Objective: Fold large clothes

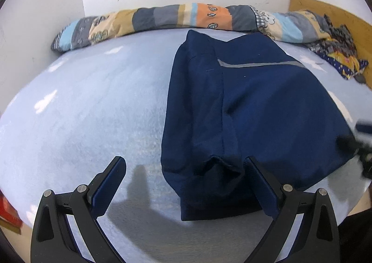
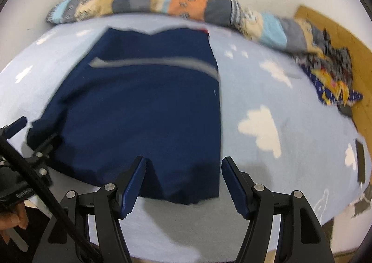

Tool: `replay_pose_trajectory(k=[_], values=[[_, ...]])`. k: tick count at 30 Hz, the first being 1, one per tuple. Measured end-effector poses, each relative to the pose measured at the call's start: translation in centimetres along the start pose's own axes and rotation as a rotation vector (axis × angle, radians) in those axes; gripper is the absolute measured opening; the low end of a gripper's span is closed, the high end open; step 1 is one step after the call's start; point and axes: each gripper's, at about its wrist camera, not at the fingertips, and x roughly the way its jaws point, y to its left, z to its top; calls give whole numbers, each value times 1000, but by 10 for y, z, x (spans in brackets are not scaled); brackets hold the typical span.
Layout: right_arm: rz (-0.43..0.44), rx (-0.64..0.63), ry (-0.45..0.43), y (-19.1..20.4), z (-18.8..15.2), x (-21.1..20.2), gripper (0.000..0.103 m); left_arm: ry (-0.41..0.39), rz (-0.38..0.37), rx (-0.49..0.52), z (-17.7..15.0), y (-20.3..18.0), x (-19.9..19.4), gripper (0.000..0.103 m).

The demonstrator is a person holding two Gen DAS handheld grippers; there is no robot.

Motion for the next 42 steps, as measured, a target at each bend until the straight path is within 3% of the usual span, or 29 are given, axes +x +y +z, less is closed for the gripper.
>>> replay_pose_trajectory(k=[3,7,10,11,12,14,16,19,22,27,30,37,42], values=[[58,61,66,-7,-2,12,72,5,-7,-10,3,3,-3,101],[137,148,-13,-22,6,-11,72,-60,-36,-40,14,12,-21,101],[108,157,-66,-26,10,-21,71,-70,-39,-71,17,19,-22,101],[126,164,-72,-27,11,-22,60,-47,-36,-76,16,20,-17,101],[144,172,-75,-27,11,-22,40,-29,-33,-78,14,21,-13,101],[149,166,-59,-25,12,-19,29,8,-25,-76,9,19,-3,101],[178,168,-36,-21,10,-13,28,47,2,-44,4,14,7,101],[207,178,50,-17,1,9,28,43,21,-13,2,7,9,101],[207,167,66,-16,1,13,28,29,17,-6,5,8,3,101],[273,218,-39,-30,6,-14,28,-122,-11,-10,23,14,-33,101],[239,207,-94,-36,25,-24,28,-167,-40,-25,41,15,-38,101],[231,186,-82,-28,87,11,28,-104,-86,-38,76,-6,5,101],[242,182,26,-20,113,68,28,5,-90,-39,74,-20,53,101]])
